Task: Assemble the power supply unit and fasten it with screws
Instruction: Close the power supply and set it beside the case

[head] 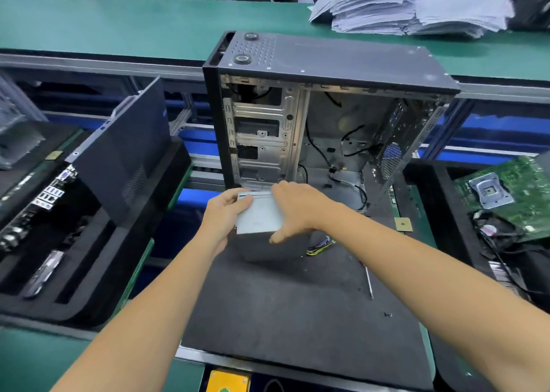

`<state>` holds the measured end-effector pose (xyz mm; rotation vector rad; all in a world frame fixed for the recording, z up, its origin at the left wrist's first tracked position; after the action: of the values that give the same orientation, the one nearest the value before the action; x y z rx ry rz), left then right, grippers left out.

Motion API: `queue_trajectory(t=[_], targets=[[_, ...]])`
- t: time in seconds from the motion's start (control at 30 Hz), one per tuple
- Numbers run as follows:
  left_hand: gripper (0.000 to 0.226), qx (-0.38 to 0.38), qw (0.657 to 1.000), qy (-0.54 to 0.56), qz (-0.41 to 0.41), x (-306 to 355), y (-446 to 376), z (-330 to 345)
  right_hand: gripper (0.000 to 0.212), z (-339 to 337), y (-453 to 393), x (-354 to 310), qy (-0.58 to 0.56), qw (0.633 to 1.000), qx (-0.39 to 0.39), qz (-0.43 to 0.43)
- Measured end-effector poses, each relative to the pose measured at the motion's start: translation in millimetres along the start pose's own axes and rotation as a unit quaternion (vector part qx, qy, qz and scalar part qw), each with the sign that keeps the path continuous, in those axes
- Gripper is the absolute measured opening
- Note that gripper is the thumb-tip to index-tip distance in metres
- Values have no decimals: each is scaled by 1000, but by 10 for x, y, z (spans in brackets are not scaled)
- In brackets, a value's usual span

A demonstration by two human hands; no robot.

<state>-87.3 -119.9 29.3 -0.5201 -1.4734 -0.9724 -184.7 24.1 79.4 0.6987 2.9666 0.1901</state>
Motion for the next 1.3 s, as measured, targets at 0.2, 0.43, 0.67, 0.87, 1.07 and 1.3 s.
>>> queue_trajectory(t=[0.2,0.43,0.67,0.87,1.07,1.3], targets=[[14,7,1000,-9,9,-31,94,-41,98,148,-58,-256,46,997,49,-32],[46,-77,975,185,-91,-62,190,19,92,202,-115,-338,46,992,116,-36],[46,-115,969,204,-77,-81,186,24,88,206,-162,-338,51,991,121,-29],[42,-141,975,158,-67,108,207,51,91,90,-192,-224,8,997,74,-6],[75,-251,965,-56,-56,120,270,-35,66,-144,-264,38,-235,966,-103,44],[65,-192,967,-157,-56,-249,254,-175,51,37,-330,-21,-267,924,-274,9]])
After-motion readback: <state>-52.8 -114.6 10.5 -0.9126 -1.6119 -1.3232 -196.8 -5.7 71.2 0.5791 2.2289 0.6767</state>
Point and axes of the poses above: each hand's wrist, its own y-axis away from the middle knuckle, its own z-axis out of the palm, x = y × z, the point moved 1 cm from there along -y, towards the middle knuckle
